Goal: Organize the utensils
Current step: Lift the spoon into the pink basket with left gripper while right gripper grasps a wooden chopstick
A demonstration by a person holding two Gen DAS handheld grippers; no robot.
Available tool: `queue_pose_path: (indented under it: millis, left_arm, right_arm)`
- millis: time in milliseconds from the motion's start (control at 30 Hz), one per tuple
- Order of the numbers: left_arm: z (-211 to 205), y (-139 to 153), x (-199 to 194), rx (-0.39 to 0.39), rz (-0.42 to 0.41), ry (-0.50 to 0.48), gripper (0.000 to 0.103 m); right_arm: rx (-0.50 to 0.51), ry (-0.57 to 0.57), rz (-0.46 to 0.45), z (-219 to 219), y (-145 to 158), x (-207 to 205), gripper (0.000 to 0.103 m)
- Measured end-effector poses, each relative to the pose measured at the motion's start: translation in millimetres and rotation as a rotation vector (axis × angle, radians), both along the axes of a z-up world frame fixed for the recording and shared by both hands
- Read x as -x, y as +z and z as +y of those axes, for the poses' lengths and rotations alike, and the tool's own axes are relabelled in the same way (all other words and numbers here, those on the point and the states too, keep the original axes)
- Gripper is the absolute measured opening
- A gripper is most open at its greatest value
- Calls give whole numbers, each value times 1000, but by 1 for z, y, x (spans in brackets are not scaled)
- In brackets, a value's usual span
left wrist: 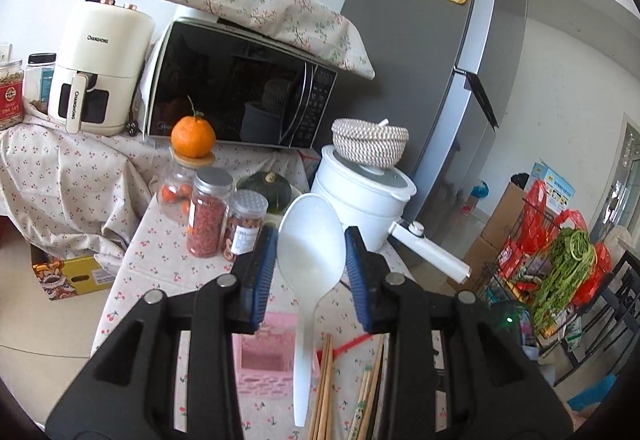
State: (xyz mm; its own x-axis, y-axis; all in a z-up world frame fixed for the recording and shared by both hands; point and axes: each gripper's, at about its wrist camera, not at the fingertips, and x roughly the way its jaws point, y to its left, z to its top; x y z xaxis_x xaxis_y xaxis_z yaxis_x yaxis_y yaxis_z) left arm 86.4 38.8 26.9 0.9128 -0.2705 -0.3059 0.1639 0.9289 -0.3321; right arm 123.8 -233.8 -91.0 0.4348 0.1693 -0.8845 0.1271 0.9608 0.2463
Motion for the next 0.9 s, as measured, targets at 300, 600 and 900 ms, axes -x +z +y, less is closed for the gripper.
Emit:
queue_pose_path:
  millis: [300, 600, 900]
  left_arm:
    - [-21, -21, -39, -69, -54, 144, 37]
    - [-29, -51, -54, -64, 15, 168, 37]
    - [-23, -48, -49, -87, 150, 139, 50]
  right_arm:
    - [-49, 15, -159, -6, 54, 10, 6]
    - [-61, 36, -212, -6, 67, 16, 6]
    - [-103, 50, -301, 2, 94, 26, 6]
